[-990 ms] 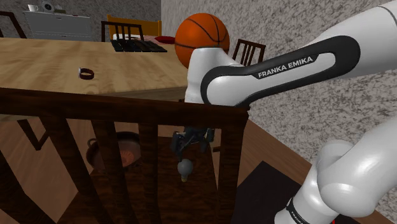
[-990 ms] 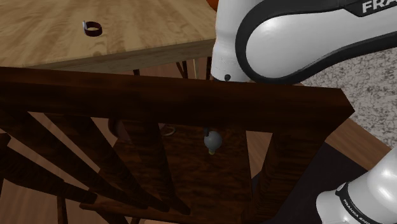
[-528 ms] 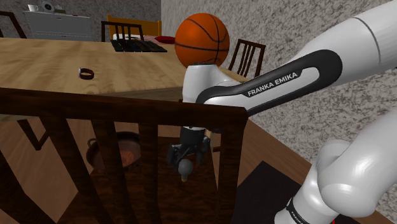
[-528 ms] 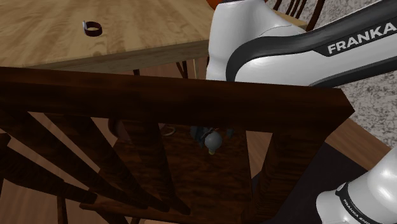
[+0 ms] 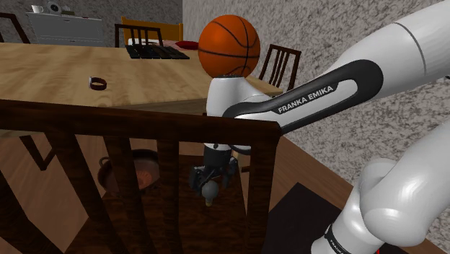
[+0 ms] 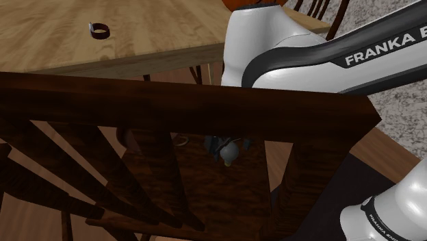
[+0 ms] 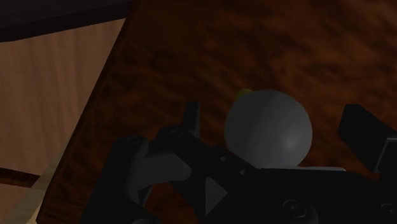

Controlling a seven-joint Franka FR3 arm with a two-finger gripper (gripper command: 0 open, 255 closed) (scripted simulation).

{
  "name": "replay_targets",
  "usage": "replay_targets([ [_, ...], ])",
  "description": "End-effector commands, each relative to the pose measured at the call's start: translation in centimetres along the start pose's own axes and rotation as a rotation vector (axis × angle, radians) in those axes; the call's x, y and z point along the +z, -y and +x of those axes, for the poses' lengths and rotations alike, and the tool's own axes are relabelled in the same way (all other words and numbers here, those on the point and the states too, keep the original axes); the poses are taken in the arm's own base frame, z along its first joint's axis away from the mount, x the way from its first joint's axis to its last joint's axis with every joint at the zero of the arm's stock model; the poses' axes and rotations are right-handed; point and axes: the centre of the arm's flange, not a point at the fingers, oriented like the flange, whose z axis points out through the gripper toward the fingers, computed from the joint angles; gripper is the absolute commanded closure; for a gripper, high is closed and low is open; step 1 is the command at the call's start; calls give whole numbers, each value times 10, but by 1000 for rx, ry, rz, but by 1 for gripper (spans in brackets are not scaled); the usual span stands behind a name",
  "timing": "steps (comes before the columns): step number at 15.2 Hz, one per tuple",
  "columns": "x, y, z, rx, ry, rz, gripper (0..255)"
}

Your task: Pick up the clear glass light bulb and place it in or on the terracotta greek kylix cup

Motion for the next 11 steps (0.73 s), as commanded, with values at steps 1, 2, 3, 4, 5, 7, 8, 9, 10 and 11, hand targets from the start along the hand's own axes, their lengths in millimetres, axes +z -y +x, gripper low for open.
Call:
replay_targets([
  [1,0,0,0,0,0,0,0],
  [2,0,0,0,0,0,0,255],
  [3,0,0,0,0,0,0,255],
  [4,0,0,0,0,0,0,255],
  [5,0,0,0,0,0,0,255],
  [7,0,0,0,0,0,0,255],
  [8,0,0,0,0,0,0,255],
  [9,0,0,0,0,0,0,255],
  [10,0,0,0,0,0,0,255],
  [11,0,0,0,0,0,0,255],
])
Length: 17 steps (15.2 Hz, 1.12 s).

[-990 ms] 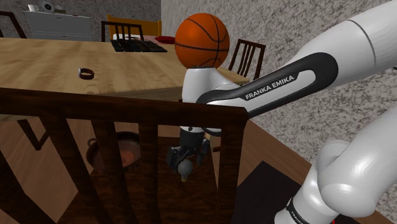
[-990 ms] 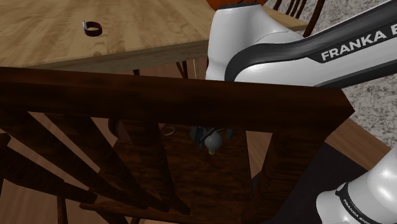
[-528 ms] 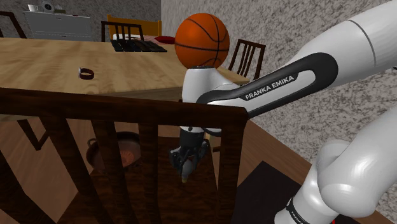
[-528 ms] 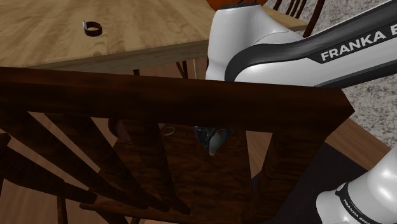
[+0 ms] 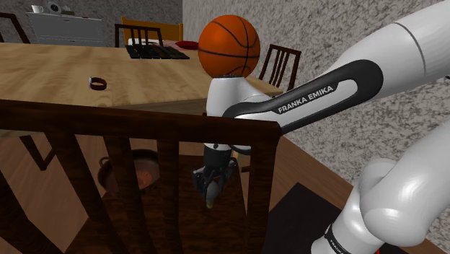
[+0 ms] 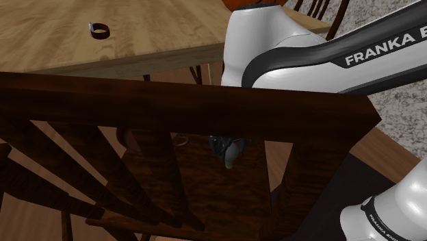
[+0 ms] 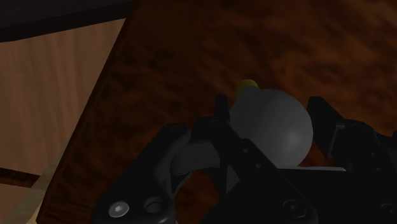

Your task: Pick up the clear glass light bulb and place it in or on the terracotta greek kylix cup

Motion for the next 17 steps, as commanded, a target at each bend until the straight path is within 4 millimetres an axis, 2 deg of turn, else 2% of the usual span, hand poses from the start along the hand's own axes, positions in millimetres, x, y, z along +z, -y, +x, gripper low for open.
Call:
replay_targets([
  [1,-5,1,-1,0,0,0,255],
  [17,-89,9,-8,0,0,0,255],
])
